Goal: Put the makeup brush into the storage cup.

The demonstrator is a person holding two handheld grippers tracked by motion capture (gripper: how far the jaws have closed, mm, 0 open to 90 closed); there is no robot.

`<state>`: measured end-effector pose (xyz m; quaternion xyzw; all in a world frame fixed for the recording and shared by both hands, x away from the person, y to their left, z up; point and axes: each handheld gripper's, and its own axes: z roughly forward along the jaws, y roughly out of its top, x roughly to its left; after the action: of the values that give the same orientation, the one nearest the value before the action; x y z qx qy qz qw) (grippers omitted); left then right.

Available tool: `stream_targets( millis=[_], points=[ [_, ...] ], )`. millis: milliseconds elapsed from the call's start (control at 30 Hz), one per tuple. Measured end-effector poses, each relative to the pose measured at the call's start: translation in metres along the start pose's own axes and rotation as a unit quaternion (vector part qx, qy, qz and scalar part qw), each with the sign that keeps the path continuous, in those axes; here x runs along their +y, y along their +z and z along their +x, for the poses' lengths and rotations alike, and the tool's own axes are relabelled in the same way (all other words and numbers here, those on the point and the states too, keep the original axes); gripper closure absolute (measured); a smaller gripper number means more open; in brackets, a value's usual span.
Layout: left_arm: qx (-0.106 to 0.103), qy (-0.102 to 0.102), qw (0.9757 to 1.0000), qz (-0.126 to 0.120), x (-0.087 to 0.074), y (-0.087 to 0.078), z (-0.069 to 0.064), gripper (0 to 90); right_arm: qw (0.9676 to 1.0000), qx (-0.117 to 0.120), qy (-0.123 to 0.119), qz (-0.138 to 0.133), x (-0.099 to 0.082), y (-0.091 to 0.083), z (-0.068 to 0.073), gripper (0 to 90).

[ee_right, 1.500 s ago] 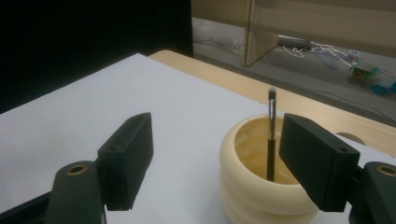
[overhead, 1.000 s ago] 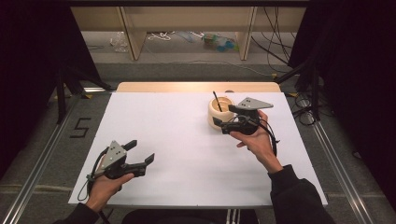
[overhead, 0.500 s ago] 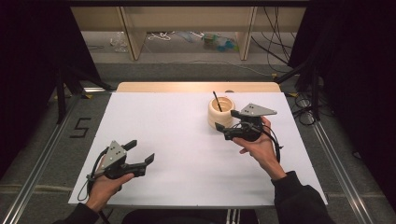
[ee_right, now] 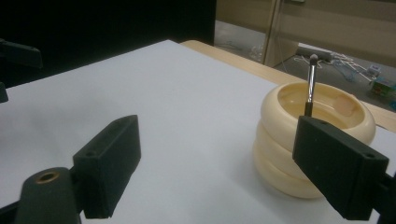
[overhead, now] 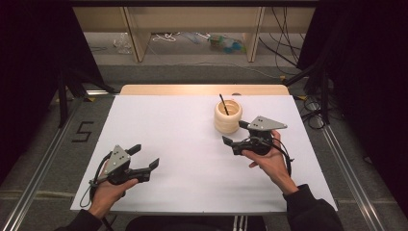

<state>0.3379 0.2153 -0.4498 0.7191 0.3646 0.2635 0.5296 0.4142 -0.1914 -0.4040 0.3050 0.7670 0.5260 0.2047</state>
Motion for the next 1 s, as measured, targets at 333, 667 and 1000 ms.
stream_targets(
  millis=[333,667,1000],
  points=[
    [0.0,-0.001,1.0,0.0,0.0,0.0,0.0,16.6,0.9995,0.0,0.03,-0.003,-0.013,-0.011,-0.004,16.2],
    [0.0,-0.001,1.0,0.0,0.0,0.0,0.0,16.6,0.9996,-0.002,0.028,-0.004,-0.018,-0.018,-0.001,16.3],
    [0.001,-0.001,1.0,0.002,0.0,0.0,0.0,16.6,0.9998,-0.001,0.02,0.006,-0.025,-0.02,0.004,16.2]
  ],
)
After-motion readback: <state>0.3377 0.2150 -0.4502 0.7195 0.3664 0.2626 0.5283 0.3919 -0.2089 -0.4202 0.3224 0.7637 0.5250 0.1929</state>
